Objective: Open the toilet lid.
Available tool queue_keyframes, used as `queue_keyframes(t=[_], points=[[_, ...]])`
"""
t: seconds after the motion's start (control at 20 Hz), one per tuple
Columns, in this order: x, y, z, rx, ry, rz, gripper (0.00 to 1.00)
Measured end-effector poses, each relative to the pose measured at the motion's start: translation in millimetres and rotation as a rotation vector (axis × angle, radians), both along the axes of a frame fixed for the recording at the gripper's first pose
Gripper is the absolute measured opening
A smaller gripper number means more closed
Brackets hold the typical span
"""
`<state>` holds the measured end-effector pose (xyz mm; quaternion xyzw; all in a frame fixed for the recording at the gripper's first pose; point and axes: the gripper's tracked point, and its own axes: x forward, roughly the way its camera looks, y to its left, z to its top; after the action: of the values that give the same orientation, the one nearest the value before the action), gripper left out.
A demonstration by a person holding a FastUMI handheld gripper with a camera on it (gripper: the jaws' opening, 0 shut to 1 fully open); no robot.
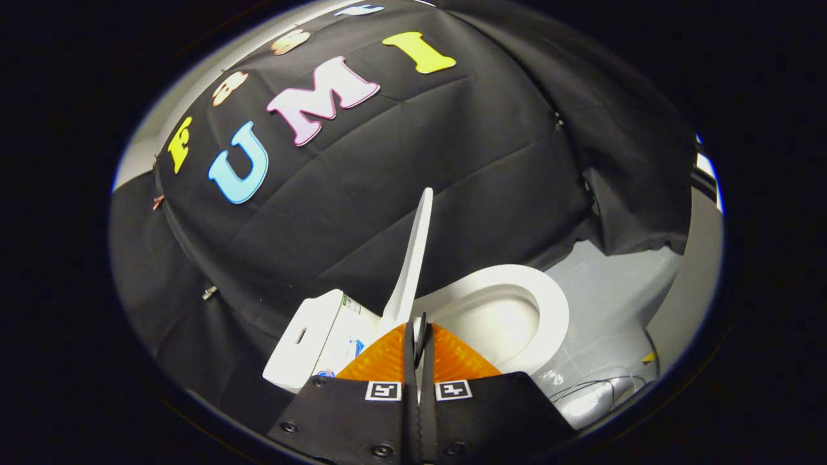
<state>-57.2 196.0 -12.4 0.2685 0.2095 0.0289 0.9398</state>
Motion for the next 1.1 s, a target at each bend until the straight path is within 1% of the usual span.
queue_keyframes(t=[0.2,0.45,0.8,0.9,1.1], points=[[0,24,19,-0.088,0.004,-0.008,0.05],[4,65,45,-0.207,-0.025,-0.015,0.05],[5,131,74,-0.311,-0.071,-0.006,0.05],[3,146,79,-0.342,-0.08,-0.014,0.05],[6,178,88,-0.364,-0.088,-0.025,0.05]])
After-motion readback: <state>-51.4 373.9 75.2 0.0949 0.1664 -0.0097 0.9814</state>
